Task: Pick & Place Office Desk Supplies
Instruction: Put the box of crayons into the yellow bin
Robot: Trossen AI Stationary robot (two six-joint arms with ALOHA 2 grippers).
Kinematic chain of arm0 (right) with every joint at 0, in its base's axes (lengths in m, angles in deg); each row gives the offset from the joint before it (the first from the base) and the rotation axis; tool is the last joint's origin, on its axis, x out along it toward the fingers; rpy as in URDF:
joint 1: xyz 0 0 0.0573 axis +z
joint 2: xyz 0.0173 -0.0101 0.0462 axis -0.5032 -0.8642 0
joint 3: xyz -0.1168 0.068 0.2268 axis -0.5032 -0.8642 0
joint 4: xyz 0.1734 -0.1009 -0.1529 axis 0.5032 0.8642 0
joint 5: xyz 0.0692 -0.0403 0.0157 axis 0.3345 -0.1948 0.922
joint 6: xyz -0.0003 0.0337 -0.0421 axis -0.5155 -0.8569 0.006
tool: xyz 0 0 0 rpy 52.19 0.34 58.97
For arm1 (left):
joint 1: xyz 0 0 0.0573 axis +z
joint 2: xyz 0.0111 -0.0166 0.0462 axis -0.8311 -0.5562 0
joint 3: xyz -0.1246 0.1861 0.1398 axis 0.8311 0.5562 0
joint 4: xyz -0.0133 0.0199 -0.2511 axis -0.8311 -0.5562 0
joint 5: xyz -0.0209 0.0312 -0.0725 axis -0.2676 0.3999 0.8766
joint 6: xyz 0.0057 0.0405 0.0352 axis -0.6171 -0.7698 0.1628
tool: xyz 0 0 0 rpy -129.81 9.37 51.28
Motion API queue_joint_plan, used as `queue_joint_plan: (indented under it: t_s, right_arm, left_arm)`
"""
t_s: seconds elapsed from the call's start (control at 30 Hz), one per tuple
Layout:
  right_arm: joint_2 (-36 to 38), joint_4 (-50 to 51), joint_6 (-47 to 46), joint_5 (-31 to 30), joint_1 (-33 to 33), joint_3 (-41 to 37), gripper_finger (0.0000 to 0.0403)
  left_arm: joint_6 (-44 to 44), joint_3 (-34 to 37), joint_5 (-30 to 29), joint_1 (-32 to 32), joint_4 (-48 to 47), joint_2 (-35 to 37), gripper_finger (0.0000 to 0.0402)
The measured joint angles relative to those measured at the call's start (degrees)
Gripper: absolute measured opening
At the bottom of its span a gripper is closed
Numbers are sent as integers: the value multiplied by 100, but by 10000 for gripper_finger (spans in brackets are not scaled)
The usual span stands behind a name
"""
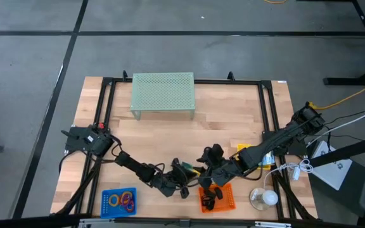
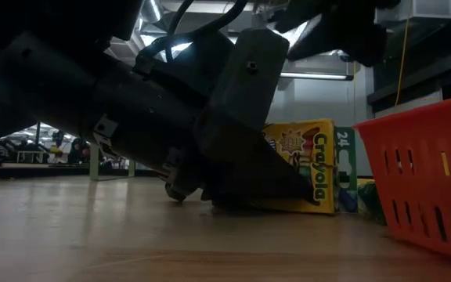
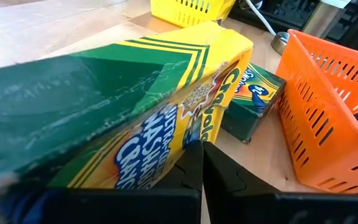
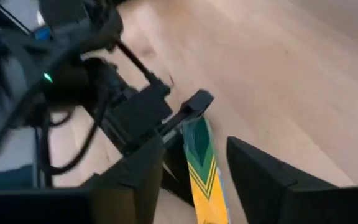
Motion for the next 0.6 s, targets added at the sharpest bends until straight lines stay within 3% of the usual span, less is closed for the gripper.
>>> queue_joint_plan:
  t_s: [0.1, 0.27, 0.43, 0.6]
  right_arm:
    - [-251, 243, 38, 143, -2, -11, 219]
    - [-851, 129, -108, 948, -85, -11, 261]
    - [-1087, 107, -247, 1239, -94, -11, 267]
    - [-1102, 176, -318, 1347, -113, -10, 248]
  left_arm:
    - [-13, 2, 28, 0, 26, 0, 3]
    - [-102, 2, 34, 0, 51, -3, 2]
    - [-124, 4, 55, 2, 70, -7, 2]
    - [-127, 9, 51, 4, 101, -7, 3]
